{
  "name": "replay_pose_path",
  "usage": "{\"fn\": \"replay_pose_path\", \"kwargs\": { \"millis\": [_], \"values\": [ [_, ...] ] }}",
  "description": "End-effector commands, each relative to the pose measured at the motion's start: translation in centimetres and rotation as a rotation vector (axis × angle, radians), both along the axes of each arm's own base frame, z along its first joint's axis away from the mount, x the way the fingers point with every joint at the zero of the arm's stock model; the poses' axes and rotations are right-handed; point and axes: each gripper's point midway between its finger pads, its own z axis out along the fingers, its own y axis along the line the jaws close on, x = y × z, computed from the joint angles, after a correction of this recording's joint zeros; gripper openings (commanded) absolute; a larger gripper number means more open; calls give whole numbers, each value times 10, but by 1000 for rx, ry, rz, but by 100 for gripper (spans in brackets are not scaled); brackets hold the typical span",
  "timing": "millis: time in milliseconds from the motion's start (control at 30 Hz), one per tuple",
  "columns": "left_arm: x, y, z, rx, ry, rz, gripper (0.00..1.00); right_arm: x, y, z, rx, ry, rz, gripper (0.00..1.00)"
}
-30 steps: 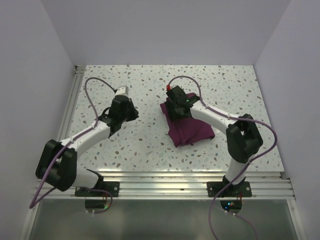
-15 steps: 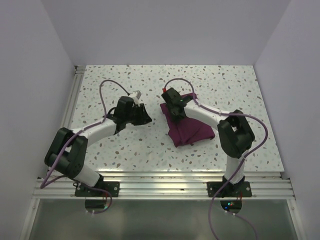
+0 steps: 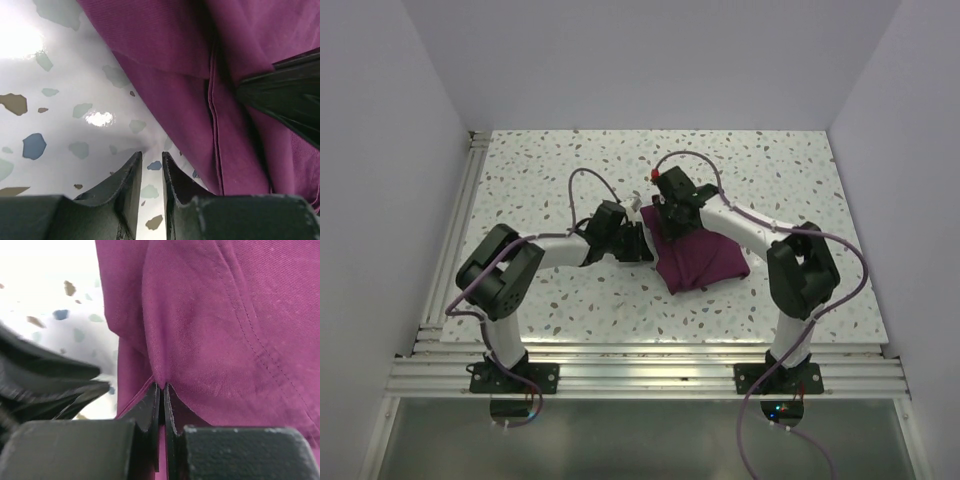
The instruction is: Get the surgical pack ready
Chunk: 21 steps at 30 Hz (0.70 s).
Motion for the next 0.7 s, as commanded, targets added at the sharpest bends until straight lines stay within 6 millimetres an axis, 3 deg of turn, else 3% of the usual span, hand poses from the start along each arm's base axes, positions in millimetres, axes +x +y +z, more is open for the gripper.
{"fn": "replay_pose_path", "kwargs": {
  "millis": [0,367,667],
  "values": [
    [15,-16,16,-77,-23,-2,25,3,10,28,252,49,31,0],
    [7,-25,-1,-145,55,15,22,-13,37,36,652,270,84,0],
    [9,-29,-9,-159,68,15,21,-23,41,34,801,370,68,0]
  ]
}}
